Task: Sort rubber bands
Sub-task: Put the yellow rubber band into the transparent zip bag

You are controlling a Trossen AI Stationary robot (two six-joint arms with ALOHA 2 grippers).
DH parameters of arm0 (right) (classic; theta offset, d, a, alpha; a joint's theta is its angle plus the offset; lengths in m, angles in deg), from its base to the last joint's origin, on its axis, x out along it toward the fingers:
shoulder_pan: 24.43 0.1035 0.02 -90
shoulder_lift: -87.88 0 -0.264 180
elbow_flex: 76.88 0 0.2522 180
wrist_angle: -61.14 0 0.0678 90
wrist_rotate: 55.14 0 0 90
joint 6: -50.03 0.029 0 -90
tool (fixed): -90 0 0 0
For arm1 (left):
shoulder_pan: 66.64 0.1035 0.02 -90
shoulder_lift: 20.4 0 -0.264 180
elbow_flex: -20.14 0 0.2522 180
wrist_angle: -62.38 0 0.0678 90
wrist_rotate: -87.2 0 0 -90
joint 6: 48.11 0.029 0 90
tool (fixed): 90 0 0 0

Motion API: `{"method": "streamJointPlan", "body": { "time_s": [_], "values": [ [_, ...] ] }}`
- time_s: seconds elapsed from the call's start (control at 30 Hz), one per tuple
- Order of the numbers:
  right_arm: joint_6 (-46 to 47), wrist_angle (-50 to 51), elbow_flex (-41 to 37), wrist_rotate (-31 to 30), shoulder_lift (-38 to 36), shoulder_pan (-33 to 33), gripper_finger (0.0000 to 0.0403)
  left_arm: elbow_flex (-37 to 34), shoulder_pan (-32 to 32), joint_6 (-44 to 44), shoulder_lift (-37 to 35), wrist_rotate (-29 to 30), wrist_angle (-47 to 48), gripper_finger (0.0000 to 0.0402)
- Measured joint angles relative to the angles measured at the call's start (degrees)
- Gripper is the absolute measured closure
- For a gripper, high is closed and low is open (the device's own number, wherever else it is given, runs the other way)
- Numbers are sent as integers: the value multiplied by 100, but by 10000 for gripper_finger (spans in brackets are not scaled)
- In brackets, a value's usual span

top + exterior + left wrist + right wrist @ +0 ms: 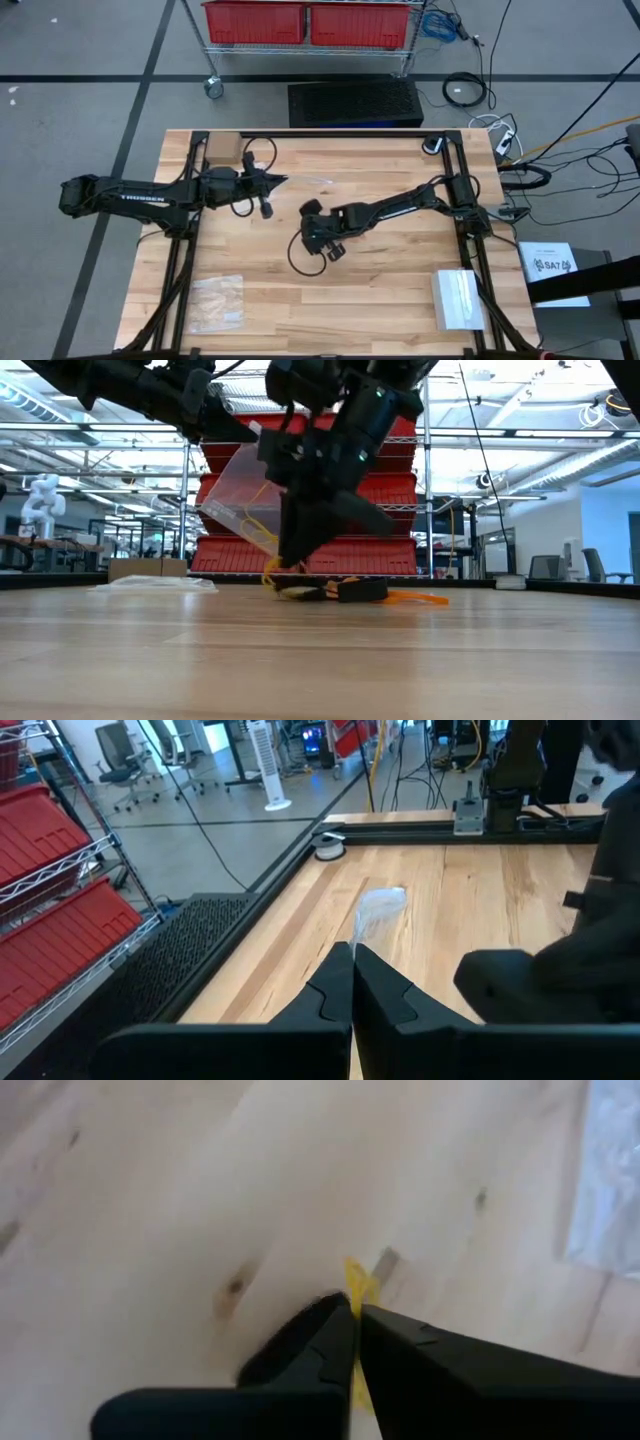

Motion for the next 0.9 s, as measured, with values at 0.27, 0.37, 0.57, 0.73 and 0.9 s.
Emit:
{"method": "streamJointPlan", "body": {
  "time_s": [0.27, 0.37, 0.57, 0.73, 0.9],
  "values": [
    [152, 661, 712, 6, -7, 25, 400, 0, -2, 0, 0, -2, 4, 401],
    [282, 1100, 1020, 5, -37, 37, 401, 0, -2, -1, 0, -2, 4, 401],
    [583, 1398, 1295, -8, -541, 44, 402, 0, -2, -2, 0, -39, 32, 401],
    [892, 1505, 1297, -771, -1278, 11, 402, -2, -2, -2, 0, -44, 50, 401],
    [984, 1435, 1297, -1682, -1693, -16, 403, -2, -4, -2, 0, -46, -2, 401]
  ]
}}
